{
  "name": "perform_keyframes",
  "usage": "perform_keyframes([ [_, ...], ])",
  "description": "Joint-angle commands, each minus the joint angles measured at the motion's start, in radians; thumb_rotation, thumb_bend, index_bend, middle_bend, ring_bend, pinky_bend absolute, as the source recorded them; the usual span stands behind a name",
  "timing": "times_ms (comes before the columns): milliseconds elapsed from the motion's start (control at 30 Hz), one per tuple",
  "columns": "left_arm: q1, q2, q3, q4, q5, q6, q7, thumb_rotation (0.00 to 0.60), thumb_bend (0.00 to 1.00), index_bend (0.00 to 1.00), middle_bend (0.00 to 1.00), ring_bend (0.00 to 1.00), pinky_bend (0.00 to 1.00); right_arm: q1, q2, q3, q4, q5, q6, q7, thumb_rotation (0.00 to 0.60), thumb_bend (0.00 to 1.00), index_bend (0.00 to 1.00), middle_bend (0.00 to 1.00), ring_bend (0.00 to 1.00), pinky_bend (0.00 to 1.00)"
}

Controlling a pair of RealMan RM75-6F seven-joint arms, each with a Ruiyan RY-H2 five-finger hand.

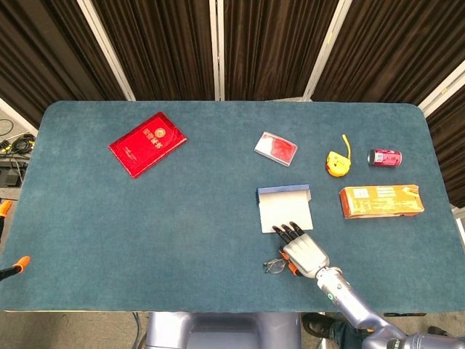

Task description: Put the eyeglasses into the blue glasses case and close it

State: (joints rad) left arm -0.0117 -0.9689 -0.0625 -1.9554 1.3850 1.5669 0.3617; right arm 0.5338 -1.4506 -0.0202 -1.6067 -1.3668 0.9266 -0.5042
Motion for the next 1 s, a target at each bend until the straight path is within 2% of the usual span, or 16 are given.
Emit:
perform_keyframes([
  [33, 0.000, 0.000, 0.000, 0.000, 0.000, 0.000, 0.000, 0.600, 0.00, 0.00, 0.00, 0.00, 0.00, 0.001, 0.000, -0.001, -0.001, -0.004, 0.004, 0.008, 0.600, 0.36, 0.63, 0.00, 0.00, 0.00],
  [400, 0.001, 0.002, 0.002, -0.001, 0.002, 0.002, -0.003, 0.600, 0.00, 0.00, 0.00, 0.00, 0.00, 0.012, 0.032, 0.031, -0.028, 0.013, 0.025, 0.033, 0.600, 0.37, 0.63, 0.00, 0.00, 0.00],
  [633, -0.002, 0.004, 0.001, -0.001, -0.003, 0.000, -0.006, 0.600, 0.00, 0.00, 0.00, 0.00, 0.00, 0.040, 0.054, 0.090, -0.036, 0.080, 0.018, 0.043, 0.600, 0.37, 0.63, 0.00, 0.00, 0.00],
  [1000, -0.011, 0.003, -0.008, 0.003, -0.027, -0.013, -0.008, 0.600, 0.00, 0.00, 0.00, 0.00, 0.00, 0.093, 0.038, 0.178, 0.005, 0.224, -0.015, 0.077, 0.600, 0.37, 0.63, 0.00, 0.00, 0.00],
])
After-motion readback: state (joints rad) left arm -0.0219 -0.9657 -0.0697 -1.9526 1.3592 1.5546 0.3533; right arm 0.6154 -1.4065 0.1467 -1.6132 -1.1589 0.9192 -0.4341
